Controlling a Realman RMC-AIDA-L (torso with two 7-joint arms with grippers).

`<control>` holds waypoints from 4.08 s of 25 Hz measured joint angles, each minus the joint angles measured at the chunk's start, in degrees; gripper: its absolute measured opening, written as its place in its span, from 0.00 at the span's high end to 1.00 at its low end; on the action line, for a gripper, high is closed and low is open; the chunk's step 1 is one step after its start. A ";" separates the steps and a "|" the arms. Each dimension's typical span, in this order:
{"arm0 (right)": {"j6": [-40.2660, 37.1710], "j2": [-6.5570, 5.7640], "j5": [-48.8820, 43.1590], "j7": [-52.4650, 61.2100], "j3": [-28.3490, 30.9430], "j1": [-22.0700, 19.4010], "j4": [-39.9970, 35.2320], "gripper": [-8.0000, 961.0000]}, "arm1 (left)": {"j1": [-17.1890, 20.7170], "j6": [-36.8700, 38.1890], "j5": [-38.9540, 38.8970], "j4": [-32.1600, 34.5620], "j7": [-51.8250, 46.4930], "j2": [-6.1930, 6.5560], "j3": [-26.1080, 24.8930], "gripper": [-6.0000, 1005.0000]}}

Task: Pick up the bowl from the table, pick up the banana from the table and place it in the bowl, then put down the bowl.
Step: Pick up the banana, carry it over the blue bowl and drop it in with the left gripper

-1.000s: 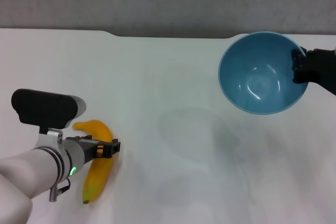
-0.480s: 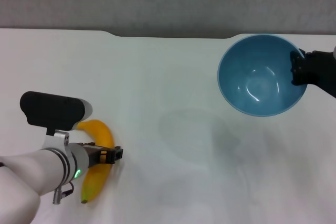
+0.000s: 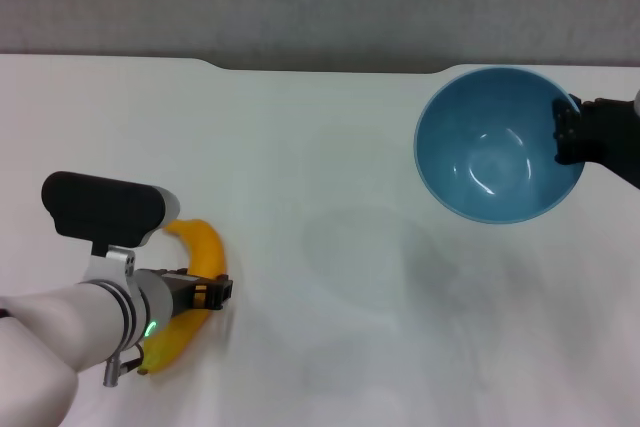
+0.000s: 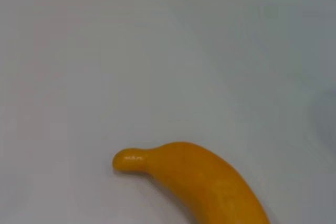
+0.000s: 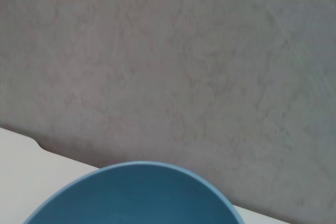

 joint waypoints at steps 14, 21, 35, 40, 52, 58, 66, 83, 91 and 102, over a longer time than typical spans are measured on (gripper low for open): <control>-0.20 -0.13 0.47 0.07 -2.23 3.45 -4.17 0.93 | 0.93 -6.40 6.85 -7.88 0.05 0.21 -6.18 0.48; 1.08 -0.25 3.92 0.57 -3.12 6.71 -8.22 0.93 | 2.63 -9.93 6.81 -13.33 0.03 0.16 -7.21 0.47; 6.56 -0.28 13.34 0.34 -4.52 7.22 -11.27 0.93 | 11.31 -14.20 5.85 -21.54 -0.61 0.09 -5.21 0.45; 9.39 -0.25 15.48 0.24 -4.19 7.60 -11.42 0.93 | 11.05 -14.01 5.53 -21.08 -0.96 0.04 -3.00 0.45; 8.99 -0.13 24.15 -5.29 -3.84 9.71 -15.02 0.93 | 10.62 -22.81 3.40 -21.69 -2.14 -0.03 0.74 0.43; 8.86 -0.05 27.98 -7.88 -4.02 12.27 -16.91 0.93 | 10.18 -28.68 3.30 -20.48 -5.19 0.02 2.79 0.43; 8.86 -0.04 31.84 -10.64 -3.83 13.06 -17.06 0.93 | 8.48 -39.77 3.56 -14.24 -6.86 -0.05 6.51 0.42; 9.43 0.00 34.78 -11.83 -4.97 15.19 -16.89 0.92 | 3.01 -57.78 3.75 1.66 -14.83 -0.47 6.27 0.40; 9.48 0.00 35.17 -11.87 -6.09 15.69 -18.00 0.92 | 2.45 -57.95 3.91 1.85 -14.98 -0.49 6.29 0.39; 9.59 -0.07 36.37 -11.87 -7.26 15.53 -16.18 0.92 | 1.31 -59.51 3.87 5.22 -15.13 -0.66 7.00 0.38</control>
